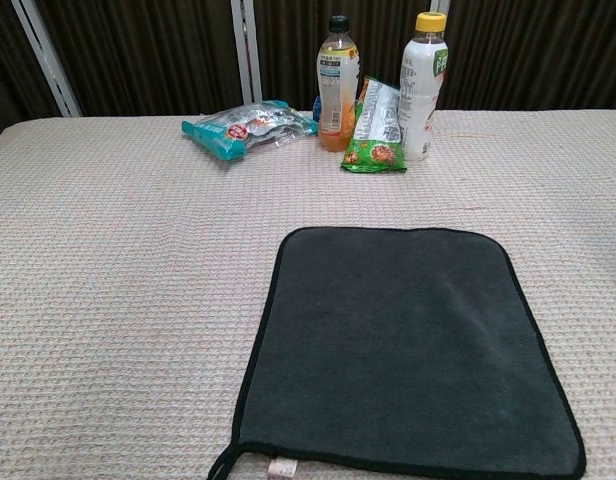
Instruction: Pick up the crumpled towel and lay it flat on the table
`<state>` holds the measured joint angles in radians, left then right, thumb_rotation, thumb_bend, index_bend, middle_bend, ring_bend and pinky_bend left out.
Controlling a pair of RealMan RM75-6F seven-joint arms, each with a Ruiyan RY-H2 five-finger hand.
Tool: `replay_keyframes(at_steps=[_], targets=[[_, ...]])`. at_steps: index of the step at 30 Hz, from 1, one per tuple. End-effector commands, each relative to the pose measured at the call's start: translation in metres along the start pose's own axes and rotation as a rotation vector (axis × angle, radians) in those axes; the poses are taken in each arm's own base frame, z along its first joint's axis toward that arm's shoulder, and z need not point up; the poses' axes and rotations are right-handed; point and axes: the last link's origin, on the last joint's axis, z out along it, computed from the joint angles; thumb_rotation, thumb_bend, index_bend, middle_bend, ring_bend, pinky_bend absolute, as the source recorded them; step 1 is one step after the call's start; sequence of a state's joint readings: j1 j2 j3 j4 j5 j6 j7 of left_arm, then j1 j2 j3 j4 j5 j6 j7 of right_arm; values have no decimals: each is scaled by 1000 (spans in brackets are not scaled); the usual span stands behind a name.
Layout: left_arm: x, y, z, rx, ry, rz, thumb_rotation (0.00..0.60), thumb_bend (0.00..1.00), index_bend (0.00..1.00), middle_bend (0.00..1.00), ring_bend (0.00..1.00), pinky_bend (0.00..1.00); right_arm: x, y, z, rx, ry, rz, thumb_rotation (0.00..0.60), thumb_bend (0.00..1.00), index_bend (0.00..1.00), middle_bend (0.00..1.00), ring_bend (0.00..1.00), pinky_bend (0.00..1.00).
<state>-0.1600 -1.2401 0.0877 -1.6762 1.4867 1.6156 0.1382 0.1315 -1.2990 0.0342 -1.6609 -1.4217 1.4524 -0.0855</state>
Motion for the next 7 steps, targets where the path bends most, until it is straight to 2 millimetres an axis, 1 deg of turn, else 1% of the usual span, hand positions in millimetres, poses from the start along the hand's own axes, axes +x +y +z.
replay_keyframes(at_steps=[1, 4, 7], targets=[[2, -18, -9, 54, 22, 27, 600, 22, 54, 9, 0, 0, 4, 1, -6, -19, 115, 25, 600, 331, 0, 0, 0, 0], [2, -28, -13, 90, 23, 1, 600, 21, 54, 7, 0, 0, 7, 1, -8, -22, 175, 52, 600, 331, 0, 0, 0, 0], [3, -33, -11, 99, 22, -23, 600, 22, 54, 6, 0, 0, 8, 4, -9, -25, 187, 61, 600, 330, 0, 0, 0, 0]])
